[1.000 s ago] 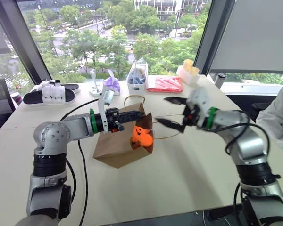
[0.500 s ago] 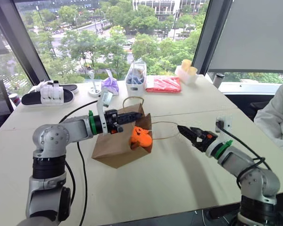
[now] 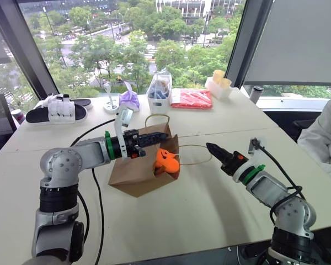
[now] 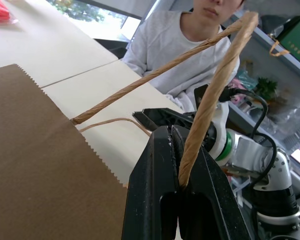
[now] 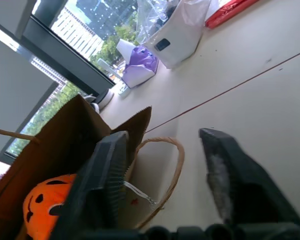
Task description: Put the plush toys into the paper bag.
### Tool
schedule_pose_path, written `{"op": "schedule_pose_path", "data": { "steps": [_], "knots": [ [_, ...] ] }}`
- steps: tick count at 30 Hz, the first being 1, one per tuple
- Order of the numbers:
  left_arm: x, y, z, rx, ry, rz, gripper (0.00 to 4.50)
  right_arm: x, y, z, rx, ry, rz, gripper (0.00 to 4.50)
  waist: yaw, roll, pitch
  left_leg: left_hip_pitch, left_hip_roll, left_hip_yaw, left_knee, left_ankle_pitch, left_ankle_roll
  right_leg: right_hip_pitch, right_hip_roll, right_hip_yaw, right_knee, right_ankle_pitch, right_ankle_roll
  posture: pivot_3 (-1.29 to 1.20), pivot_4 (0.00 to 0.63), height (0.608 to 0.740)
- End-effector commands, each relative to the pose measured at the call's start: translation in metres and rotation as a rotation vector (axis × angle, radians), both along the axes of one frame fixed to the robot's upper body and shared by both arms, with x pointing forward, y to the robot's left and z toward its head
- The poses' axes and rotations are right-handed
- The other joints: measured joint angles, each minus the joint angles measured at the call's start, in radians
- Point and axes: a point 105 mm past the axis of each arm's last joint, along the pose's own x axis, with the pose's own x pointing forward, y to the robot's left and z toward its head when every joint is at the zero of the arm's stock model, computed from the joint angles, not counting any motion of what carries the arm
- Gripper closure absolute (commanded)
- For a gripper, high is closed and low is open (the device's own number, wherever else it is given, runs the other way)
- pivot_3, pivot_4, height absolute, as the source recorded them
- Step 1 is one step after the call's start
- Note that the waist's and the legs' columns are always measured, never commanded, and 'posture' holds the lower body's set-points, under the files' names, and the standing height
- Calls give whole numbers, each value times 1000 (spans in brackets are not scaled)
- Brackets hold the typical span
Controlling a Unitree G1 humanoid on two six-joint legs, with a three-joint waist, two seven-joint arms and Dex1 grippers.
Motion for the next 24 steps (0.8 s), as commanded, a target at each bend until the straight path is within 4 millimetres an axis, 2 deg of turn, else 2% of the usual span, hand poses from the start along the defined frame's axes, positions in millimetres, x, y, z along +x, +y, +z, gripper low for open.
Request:
{"op": "schedule_pose_path", "data": {
  "steps": [1, 2, 6, 9, 12, 17, 24],
  "knots": [
    [-4, 3, 10, -24, -47, 1, 4500, -3, 2, 12, 26, -21, 13, 3950, 0, 0, 0, 0, 0, 0, 0, 0, 0, 0, 0, 0, 0, 0, 0, 0, 150, 740],
    [-4, 3, 11, -24, -48, 1, 4500, -4, 1, 10, 15, -10, 14, 4441, 0, 0, 0, 0, 0, 0, 0, 0, 0, 0, 0, 0, 0, 0, 0, 0, 150, 740],
    [-4, 3, 11, -26, -48, 0, 4500, -3, -8, 2, -13, 19, -29, 4441, 1, 0, 0, 0, 0, 0, 0, 0, 0, 0, 0, 0, 0, 0, 0, 0, 150, 740],
    [-4, 3, 11, -27, -47, -1, 4500, -2, -15, 4, 12, 9, -64, 4441, 0, 0, 0, 0, 0, 0, 0, 0, 0, 0, 0, 0, 0, 0, 0, 0, 150, 740],
    [-4, 2, 10, -27, -46, -2, 4500, -4, -14, 10, 32, -15, -48, 3118, -1, 0, 0, 0, 0, 0, 0, 0, 0, 0, 0, 0, 0, 0, 0, 0, 150, 740],
    [-4, 2, 10, -26, -43, -5, 4500, -10, -12, 6, 77, 27, -16, 524, 0, 0, 0, 0, 0, 0, 0, 0, 0, 0, 0, 0, 0, 0, 0, 0, 150, 740],
    [-2, 1, 11, -25, -39, -10, 4500, -16, 5, 5, 134, 42, 58, 524, 0, 0, 0, 0, 0, 0, 0, 0, 0, 0, 0, 0, 0, 0, 0, 0, 150, 740]
  ]
}}
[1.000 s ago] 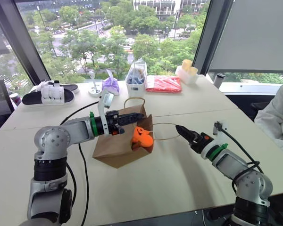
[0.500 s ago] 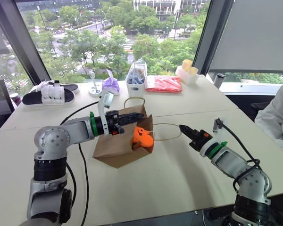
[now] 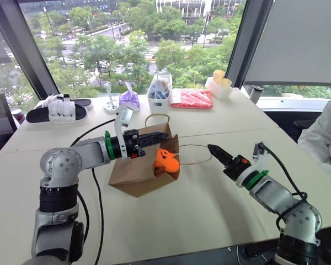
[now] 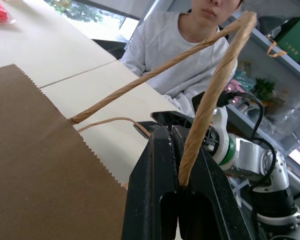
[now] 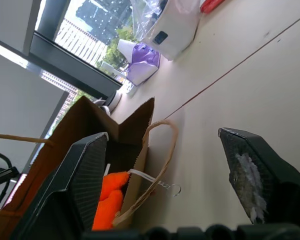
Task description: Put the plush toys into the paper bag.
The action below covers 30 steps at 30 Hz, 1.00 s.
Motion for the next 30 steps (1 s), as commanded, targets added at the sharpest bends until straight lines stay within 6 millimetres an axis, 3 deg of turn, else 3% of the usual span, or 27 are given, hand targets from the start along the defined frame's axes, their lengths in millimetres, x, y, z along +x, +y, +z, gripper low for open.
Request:
{"op": "schedule_pose_path", "data": {
  "steps": [1, 5, 8, 14, 19, 24, 30],
  "knots": [
    [-1, 1, 11, -19, -44, -4, 4500, -4, 13, 16, 32, -63, 55, 524, 0, 0, 0, 0, 0, 0, 0, 0, 0, 0, 0, 0, 0, 0, 0, 0, 150, 740],
    [-1, 1, 10, -17, -42, -1, 4500, 0, 26, 17, 44, -63, 86, 524, -2, 0, 0, 0, 0, 0, 0, 0, 0, 0, 0, 0, 0, 0, 0, 0, 150, 740],
    [-2, 2, 10, -16, -43, 1, 4500, 3, 27, 18, 44, -68, 81, 1262, -1, 0, 0, 0, 0, 0, 0, 0, 0, 0, 0, 0, 0, 0, 0, 0, 150, 740],
    [-2, 3, 11, -15, -45, 7, 4500, 3, 27, 24, 50, -98, 85, 4468, 0, 0, 0, 0, 0, 0, 0, 0, 0, 0, 0, 0, 0, 0, 0, 0, 150, 740],
    [-1, 3, 12, -16, -55, 7, 4500, 2, 24, 35, 57, -139, 84, 4468, 0, 0, 0, 0, 0, 0, 0, 0, 0, 0, 0, 0, 0, 0, 0, 0, 150, 740],
    [5, 4, 22, -8, -106, 19, 4500, -10, 25, 80, 141, -326, 149, 4468, 0, 0, 0, 0, 0, 0, 0, 0, 0, 0, 0, 0, 0, 0, 0, 0, 150, 740],
    [12, -6, 37, -19, -166, -9, 4500, -11, 57, 114, 178, -418, 278, 4468, -1, 0, 0, 0, 0, 0, 0, 0, 0, 0, 0, 0, 0, 0, 0, 0, 150, 740]
  ]
}}
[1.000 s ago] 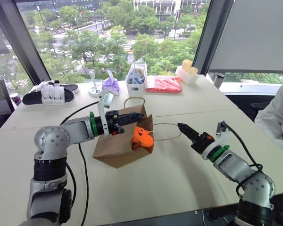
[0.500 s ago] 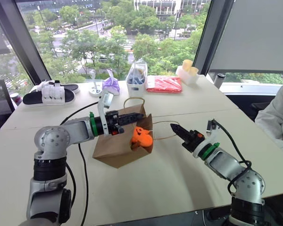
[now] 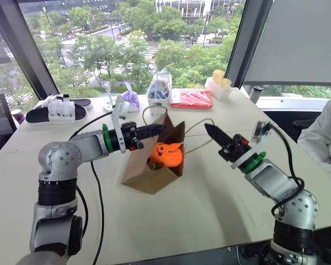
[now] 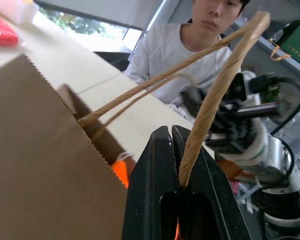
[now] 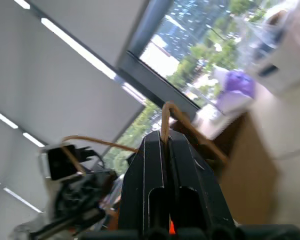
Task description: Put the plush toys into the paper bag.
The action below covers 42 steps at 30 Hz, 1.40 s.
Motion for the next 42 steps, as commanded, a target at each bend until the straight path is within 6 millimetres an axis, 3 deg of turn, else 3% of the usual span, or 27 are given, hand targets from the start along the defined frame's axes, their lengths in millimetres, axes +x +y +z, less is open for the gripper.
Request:
{"op": "schedule_pose_path", "data": {
  "steps": [1, 8, 13, 20, 25, 33, 39, 42],
  "knots": [
    [1, -10, 12, -4, -76, -25, 4500, -7, 21, 22, 26, -83, 87, 4468, 0, 0, 0, 0, 0, 0, 0, 0, 0, 0, 0, 0, 0, 0, 0, 0, 150, 740],
    [8, -27, 14, -11, -117, -49, 4500, -9, 38, 44, 85, -140, 154, 4468, 1, 0, 0, -1, 0, 0, 0, 0, 0, -1, -1, 0, 0, 0, 0, 0, 150, 740],
    [21, -18, 15, -159, 0, -14, 4500, -20, 37, 59, 136, -183, 179, 4468, 0, 0, 0, -1, 0, 0, 0, 0, 0, -1, -1, 0, 0, 0, 0, 0, 150, 740],
    [28, -11, 7, -143, 26, 25, 4500, -19, 19, 35, 127, -94, 96, 4468, 0, 0, 0, -2, 0, 0, -1, 0, 0, -2, -1, 0, 0, 0, 0, 0, 150, 740],
    [21, -26, -18, -22, 9, -9, 4500, -7, 14, 6, 77, 14, 24, 4468, 0, 0, 0, -1, 0, 0, 0, 0, 0, -1, -1, 0, 0, 0, 0, 0, 150, 740],
    [19, -24, -31, 11, -2, -14, 4500, -9, 17, 3, 51, 15, 24, 4468, -1, 0, 0, -1, 0, 0, 0, 0, 0, -2, 0, 0, 0, 0, 0, 0, 150, 740],
    [26, -3, -14, -107, 7, 40, 4500, -11, 27, 7, 34, -6, 59, 4468, 0, 0, 0, -1, 0, 0, 0, 0, 1, -2, 0, 0, 0, 0, 0, 0, 150, 740],
    [32, 11, -19, -89, 13, 102, 4500, -6, 34, 6, 17, 2, 59, 4468, -1, 0, 0, -1, 0, 0, 0, 0, 1, -2, 0, 0, 0, 0, 0, 0, 150, 740]
  ]
}}
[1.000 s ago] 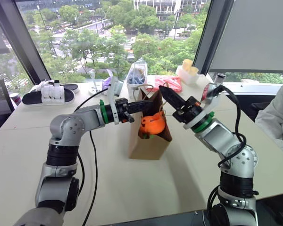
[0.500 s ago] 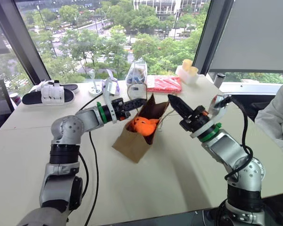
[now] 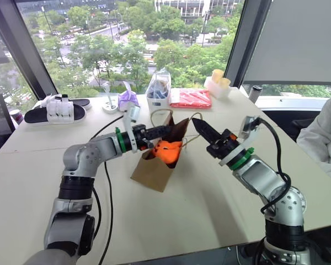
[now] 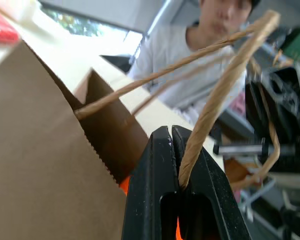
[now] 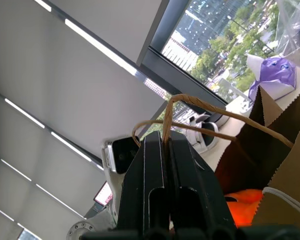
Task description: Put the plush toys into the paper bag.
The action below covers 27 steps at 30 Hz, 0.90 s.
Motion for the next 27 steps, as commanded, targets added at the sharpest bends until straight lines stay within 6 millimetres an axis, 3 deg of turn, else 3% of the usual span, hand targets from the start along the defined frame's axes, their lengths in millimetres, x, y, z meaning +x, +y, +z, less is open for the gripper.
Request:
{"op": "schedule_pose_path", "data": {
  "steps": [1, 5, 6, 7, 9, 15, 16, 21, 24, 27],
  "knots": [
    [2, 19, 5, 7, -37, 59, 4500, 1, 10, 13, -20, -55, 8, 4468, -1, 0, 0, 0, 0, 0, 0, 0, 0, 0, 0, 0, 0, 0, 0, 0, 150, 740],
    [-1, 26, -3, 26, -21, 65, 4500, 6, 15, 15, -33, -53, 2, 4468, -1, 0, 0, 1, 0, 0, -1, 0, 0, 0, 0, 0, 0, 0, 0, 0, 150, 740],
    [-1, 26, -3, 30, -25, 75, 4234, 7, 16, 15, -36, -54, -1, 3936, 1, 0, 0, 0, 0, 0, 0, 0, 0, 0, 0, 0, 0, 0, 0, 0, 150, 740],
    [0, 26, -5, 44, -27, 80, 3963, 8, 17, 14, -39, -52, -3, 3791, 4, 0, 0, 0, 0, 0, 0, 0, 0, 0, 0, 0, 0, 0, 0, 0, 150, 740],
    [-3, 26, -7, 51, -30, 67, 3318, 7, 20, 16, -47, -67, 6, 2931, 4, 0, 0, -1, -1, -1, 1, 0, 0, 0, 0, 0, 0, 0, 0, 0, 150, 740],
    [-12, 39, 6, 14, -44, 63, 390, 3, 16, 20, -79, -113, -2, 9, -2, 0, 0, 0, 0, -1, 0, 0, 0, -1, 0, 0, 0, 0, 0, 0, 150, 740],
    [-15, 45, 13, -4, -54, 59, 46, -2, 12, 21, -74, -132, 16, 0, -3, 0, 0, 0, 0, 0, -1, 0, 0, -1, 0, 0, 0, 0, 0, 0, 150, 740],
    [-41, 74, 36, -48, -85, 17, 46, -28, -1, 13, -132, -181, 79, 0, -4, 0, 0, -1, 0, 0, -1, 0, 1, -2, 0, 0, 0, 0, 0, 0, 150, 740],
    [-56, 83, 33, -13, -77, 10, 46, -37, -4, 0, -189, -171, 110, 0, -2, 0, 0, -1, 0, 0, -1, -1, 2, -1, 0, 0, 0, 0, 0, 0, 150, 740],
    [-62, 93, 23, 36, -56, 59, 46, -32, -8, -15, -238, -121, 84, 0, 0, 0, 0, 0, 0, 0, 0, -4, 6, 0, 0, 0, -1, 0, 0, 0, 150, 740]
  ]
}}
